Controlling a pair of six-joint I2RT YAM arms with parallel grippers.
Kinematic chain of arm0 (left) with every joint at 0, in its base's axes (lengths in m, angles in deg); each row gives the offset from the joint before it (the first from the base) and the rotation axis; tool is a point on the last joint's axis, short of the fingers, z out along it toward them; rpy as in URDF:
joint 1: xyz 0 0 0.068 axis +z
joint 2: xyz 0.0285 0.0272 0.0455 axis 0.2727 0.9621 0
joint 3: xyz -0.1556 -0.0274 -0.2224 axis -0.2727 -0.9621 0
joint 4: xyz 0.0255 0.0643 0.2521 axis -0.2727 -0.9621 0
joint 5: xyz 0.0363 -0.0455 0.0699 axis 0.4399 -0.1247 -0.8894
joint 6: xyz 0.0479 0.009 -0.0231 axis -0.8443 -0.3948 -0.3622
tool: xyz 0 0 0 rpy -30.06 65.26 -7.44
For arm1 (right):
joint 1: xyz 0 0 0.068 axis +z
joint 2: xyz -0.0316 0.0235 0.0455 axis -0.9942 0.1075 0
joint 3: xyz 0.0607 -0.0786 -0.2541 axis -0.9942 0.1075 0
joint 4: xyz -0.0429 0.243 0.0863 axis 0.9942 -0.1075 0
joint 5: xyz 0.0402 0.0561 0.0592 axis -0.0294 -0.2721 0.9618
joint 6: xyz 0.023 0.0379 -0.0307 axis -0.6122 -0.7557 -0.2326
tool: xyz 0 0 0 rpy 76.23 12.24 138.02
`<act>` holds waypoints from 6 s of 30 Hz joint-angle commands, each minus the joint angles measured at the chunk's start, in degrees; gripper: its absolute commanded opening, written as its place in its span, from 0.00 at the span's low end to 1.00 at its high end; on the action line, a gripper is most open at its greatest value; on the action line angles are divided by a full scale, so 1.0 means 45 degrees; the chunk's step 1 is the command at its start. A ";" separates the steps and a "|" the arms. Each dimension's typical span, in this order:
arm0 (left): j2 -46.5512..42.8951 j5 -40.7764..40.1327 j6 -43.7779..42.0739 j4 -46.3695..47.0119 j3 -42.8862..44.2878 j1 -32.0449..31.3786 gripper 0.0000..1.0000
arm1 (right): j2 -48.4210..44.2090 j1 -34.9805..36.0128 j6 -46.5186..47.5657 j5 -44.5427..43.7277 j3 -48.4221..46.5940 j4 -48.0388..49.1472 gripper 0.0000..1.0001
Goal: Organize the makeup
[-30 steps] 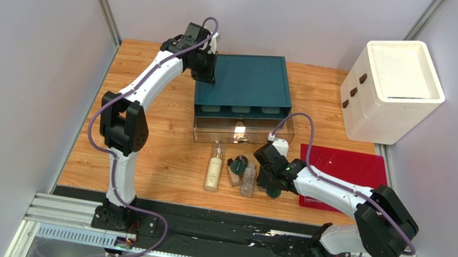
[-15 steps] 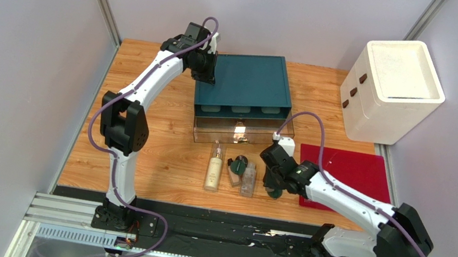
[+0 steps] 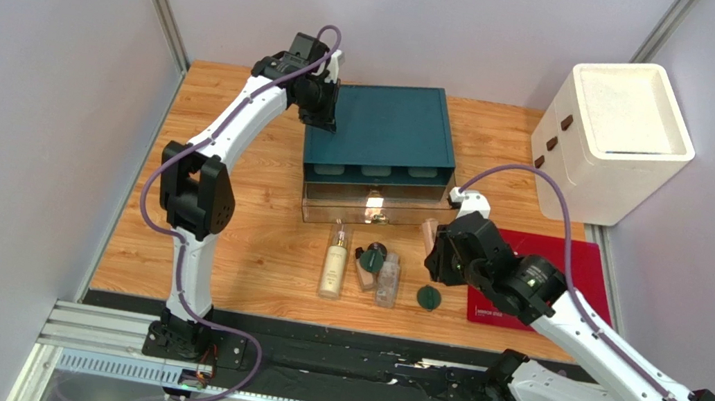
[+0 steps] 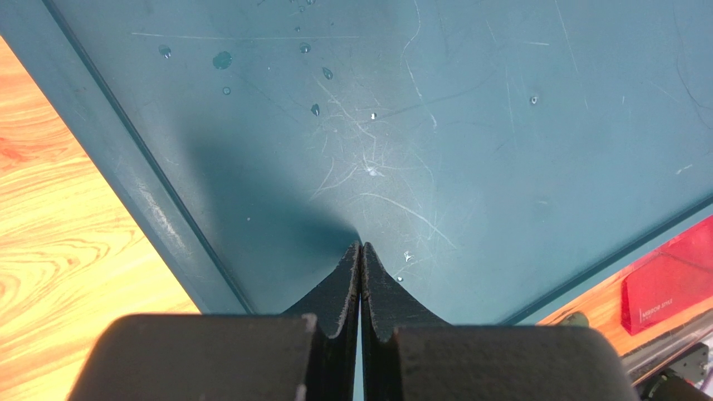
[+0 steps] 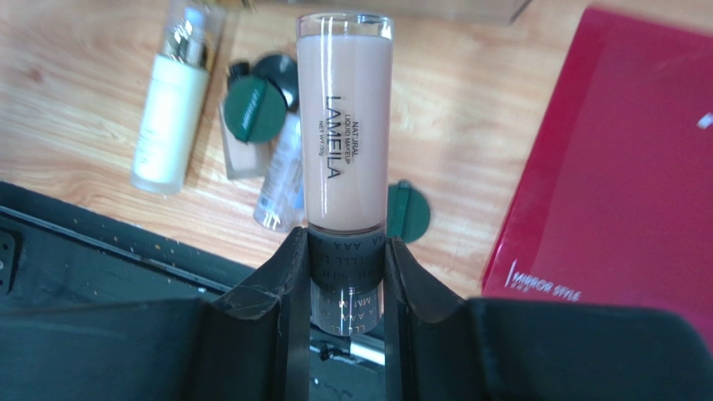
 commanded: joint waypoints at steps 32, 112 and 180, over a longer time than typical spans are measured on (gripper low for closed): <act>0.1572 -0.0969 -0.0990 -0.3524 -0.0476 -0.0044 0.00 | 0.8688 -0.0658 0.7732 0.1482 -0.6980 0.4130 0.11; 0.0733 -0.0148 -0.1243 -0.3055 -0.2000 -0.0044 0.00 | 0.7496 0.1978 -0.1955 0.0274 0.0815 0.4445 0.41; 0.2041 0.0613 -0.1067 -0.4187 0.0519 -0.0044 0.00 | 0.8356 -0.1244 0.7420 0.1991 -0.6588 0.4033 0.75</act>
